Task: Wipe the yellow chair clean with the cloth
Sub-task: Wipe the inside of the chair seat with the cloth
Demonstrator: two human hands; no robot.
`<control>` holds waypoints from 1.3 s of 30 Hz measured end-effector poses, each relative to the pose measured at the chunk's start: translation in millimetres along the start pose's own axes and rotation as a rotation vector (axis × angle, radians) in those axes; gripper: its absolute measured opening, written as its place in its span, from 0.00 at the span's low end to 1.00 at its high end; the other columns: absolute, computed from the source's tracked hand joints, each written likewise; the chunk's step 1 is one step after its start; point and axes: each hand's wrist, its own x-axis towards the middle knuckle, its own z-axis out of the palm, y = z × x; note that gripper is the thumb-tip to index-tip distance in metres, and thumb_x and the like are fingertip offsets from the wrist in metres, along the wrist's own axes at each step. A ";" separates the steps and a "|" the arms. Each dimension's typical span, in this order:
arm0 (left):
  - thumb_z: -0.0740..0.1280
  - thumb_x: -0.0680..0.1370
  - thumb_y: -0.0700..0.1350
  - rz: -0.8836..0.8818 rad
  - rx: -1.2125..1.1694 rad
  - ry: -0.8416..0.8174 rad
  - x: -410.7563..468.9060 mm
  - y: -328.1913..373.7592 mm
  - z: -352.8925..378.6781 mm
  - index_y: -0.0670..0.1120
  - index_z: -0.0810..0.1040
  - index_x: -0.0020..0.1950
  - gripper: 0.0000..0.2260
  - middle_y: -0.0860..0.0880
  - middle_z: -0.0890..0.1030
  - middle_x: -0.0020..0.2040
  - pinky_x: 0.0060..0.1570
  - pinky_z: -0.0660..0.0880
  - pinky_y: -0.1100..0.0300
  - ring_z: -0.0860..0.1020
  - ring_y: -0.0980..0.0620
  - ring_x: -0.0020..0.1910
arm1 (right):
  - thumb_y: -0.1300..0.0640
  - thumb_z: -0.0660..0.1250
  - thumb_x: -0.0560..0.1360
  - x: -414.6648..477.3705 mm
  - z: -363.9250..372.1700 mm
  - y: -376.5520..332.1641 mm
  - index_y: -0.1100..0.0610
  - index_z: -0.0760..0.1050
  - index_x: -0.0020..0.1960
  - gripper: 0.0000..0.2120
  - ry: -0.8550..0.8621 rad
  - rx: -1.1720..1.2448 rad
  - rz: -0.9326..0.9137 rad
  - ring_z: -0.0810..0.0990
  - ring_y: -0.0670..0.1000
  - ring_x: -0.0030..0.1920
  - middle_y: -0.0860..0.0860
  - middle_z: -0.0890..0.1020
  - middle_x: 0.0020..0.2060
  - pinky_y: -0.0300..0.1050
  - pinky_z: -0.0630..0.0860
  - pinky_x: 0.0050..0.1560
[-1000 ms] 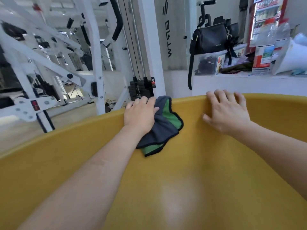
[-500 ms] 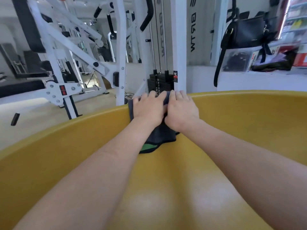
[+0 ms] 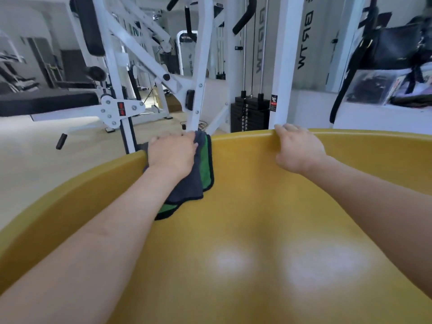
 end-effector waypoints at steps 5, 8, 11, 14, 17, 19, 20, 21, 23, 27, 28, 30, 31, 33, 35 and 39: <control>0.50 0.83 0.52 0.236 -0.127 -0.027 30.0 73.0 7.8 0.52 0.62 0.71 0.17 0.46 0.74 0.64 0.57 0.65 0.47 0.71 0.42 0.62 | 0.56 0.63 0.75 -2.8 3.9 -2.1 0.45 0.48 0.77 0.36 -0.011 -0.091 -0.014 0.60 0.60 0.73 0.57 0.63 0.72 0.54 0.67 0.66; 0.49 0.83 0.55 0.251 -0.077 -0.060 28.8 43.6 4.4 0.51 0.63 0.70 0.17 0.45 0.74 0.61 0.46 0.66 0.49 0.74 0.42 0.57 | 0.57 0.62 0.75 -0.2 11.3 7.3 0.42 0.50 0.75 0.34 0.047 -0.147 -0.020 0.61 0.61 0.72 0.58 0.63 0.71 0.56 0.61 0.70; 0.49 0.83 0.54 0.131 -0.011 -0.077 6.2 -14.9 0.9 0.48 0.66 0.65 0.16 0.44 0.76 0.56 0.40 0.65 0.51 0.75 0.41 0.52 | 0.50 0.57 0.78 8.9 8.8 16.2 0.41 0.53 0.73 0.26 0.041 -0.117 0.005 0.63 0.62 0.70 0.58 0.66 0.70 0.57 0.57 0.71; 0.50 0.83 0.53 -0.002 0.038 -0.132 -25.3 -60.1 -8.7 0.47 0.66 0.64 0.15 0.43 0.74 0.53 0.38 0.65 0.50 0.75 0.41 0.50 | 0.45 0.56 0.79 11.7 7.5 22.9 0.42 0.55 0.74 0.25 0.015 -0.112 0.008 0.64 0.61 0.69 0.60 0.68 0.68 0.57 0.57 0.71; 0.51 0.83 0.51 -0.047 0.083 -0.123 -47.5 -71.0 -17.6 0.47 0.64 0.65 0.14 0.43 0.72 0.51 0.36 0.65 0.50 0.75 0.40 0.50 | 0.45 0.56 0.79 9.5 7.7 24.0 0.42 0.55 0.74 0.25 -0.003 -0.104 0.012 0.64 0.61 0.69 0.60 0.68 0.67 0.58 0.57 0.71; 0.52 0.83 0.51 -0.038 0.063 -0.114 -45.9 -70.1 -17.9 0.48 0.63 0.67 0.14 0.44 0.71 0.50 0.37 0.68 0.49 0.75 0.40 0.50 | 0.48 0.57 0.78 9.7 3.3 18.9 0.43 0.55 0.74 0.26 -0.043 -0.109 0.041 0.63 0.61 0.71 0.61 0.66 0.69 0.59 0.56 0.72; 0.52 0.82 0.52 -0.035 0.045 -0.115 -40.5 -69.0 -16.8 0.49 0.63 0.66 0.14 0.45 0.70 0.48 0.37 0.71 0.48 0.74 0.40 0.48 | 0.50 0.58 0.78 9.1 0.6 13.2 0.45 0.53 0.75 0.27 -0.071 -0.119 0.062 0.61 0.62 0.72 0.61 0.65 0.70 0.60 0.56 0.73; 0.53 0.82 0.53 -0.020 0.025 -0.121 -33.4 -66.4 -14.7 0.50 0.64 0.66 0.15 0.46 0.70 0.46 0.38 0.73 0.47 0.74 0.41 0.47 | 0.53 0.58 0.77 6.7 -1.0 4.5 0.47 0.51 0.75 0.29 -0.100 -0.132 0.076 0.59 0.63 0.73 0.61 0.62 0.72 0.61 0.57 0.72; 0.53 0.82 0.56 0.060 -0.004 -0.096 -13.7 -49.8 -6.0 0.53 0.62 0.70 0.18 0.46 0.74 0.50 0.37 0.73 0.49 0.75 0.42 0.48 | 0.59 0.58 0.77 -2.5 -1.4 -20.8 0.50 0.44 0.78 0.35 -0.124 -0.129 0.064 0.52 0.66 0.75 0.59 0.54 0.76 0.61 0.62 0.69; 0.52 0.82 0.56 0.168 0.026 -0.033 9.5 -12.6 6.5 0.57 0.58 0.71 0.18 0.45 0.77 0.54 0.38 0.67 0.52 0.76 0.40 0.51 | 0.62 0.61 0.76 -14.9 12.0 -73.4 0.49 0.35 0.78 0.42 -0.089 -0.083 -0.042 0.41 0.68 0.76 0.56 0.41 0.78 0.57 0.71 0.62; 0.52 0.82 0.55 0.183 0.024 -0.041 11.0 -11.7 7.4 0.56 0.59 0.71 0.17 0.44 0.76 0.53 0.38 0.67 0.52 0.76 0.40 0.51 | 0.63 0.60 0.76 -15.4 14.8 -76.5 0.49 0.34 0.78 0.43 -0.077 -0.087 -0.022 0.40 0.69 0.76 0.56 0.41 0.78 0.56 0.73 0.60; 0.53 0.82 0.52 0.216 0.026 -0.083 10.4 -23.9 5.1 0.51 0.61 0.70 0.17 0.42 0.75 0.53 0.38 0.69 0.51 0.76 0.40 0.50 | 0.66 0.57 0.75 -17.6 17.4 -75.0 0.49 0.33 0.77 0.43 -0.059 -0.098 0.012 0.40 0.68 0.76 0.57 0.40 0.78 0.55 0.75 0.53; 0.54 0.82 0.50 0.214 0.040 -0.113 7.2 -34.6 0.6 0.48 0.62 0.70 0.17 0.42 0.75 0.53 0.39 0.70 0.51 0.76 0.39 0.51 | 0.67 0.57 0.74 -18.2 17.7 -74.2 0.48 0.33 0.77 0.43 -0.051 -0.103 0.019 0.40 0.68 0.76 0.56 0.40 0.78 0.54 0.76 0.48; 0.56 0.82 0.50 0.185 0.044 -0.180 -2.2 -57.9 -9.2 0.46 0.64 0.70 0.18 0.41 0.76 0.58 0.42 0.68 0.53 0.75 0.39 0.55 | 0.66 0.57 0.75 -18.0 15.0 -78.0 0.46 0.34 0.77 0.42 -0.069 -0.080 0.032 0.40 0.66 0.76 0.55 0.41 0.78 0.55 0.75 0.44; 0.58 0.81 0.54 0.195 0.029 -0.274 -13.3 -73.5 -21.2 0.47 0.62 0.72 0.22 0.41 0.76 0.61 0.47 0.70 0.54 0.75 0.40 0.58 | 0.61 0.58 0.78 -14.1 4.7 -83.5 0.46 0.39 0.78 0.38 -0.116 -0.011 0.081 0.41 0.66 0.76 0.56 0.44 0.78 0.59 0.75 0.52; 0.63 0.79 0.53 0.252 -0.184 -0.467 -36.4 -96.6 -50.3 0.49 0.60 0.76 0.27 0.46 0.71 0.70 0.65 0.68 0.53 0.70 0.45 0.66 | 0.45 0.57 0.80 -13.8 -18.6 -120.3 0.47 0.49 0.78 0.31 -0.158 0.255 0.054 0.49 0.66 0.76 0.58 0.51 0.78 0.64 0.64 0.67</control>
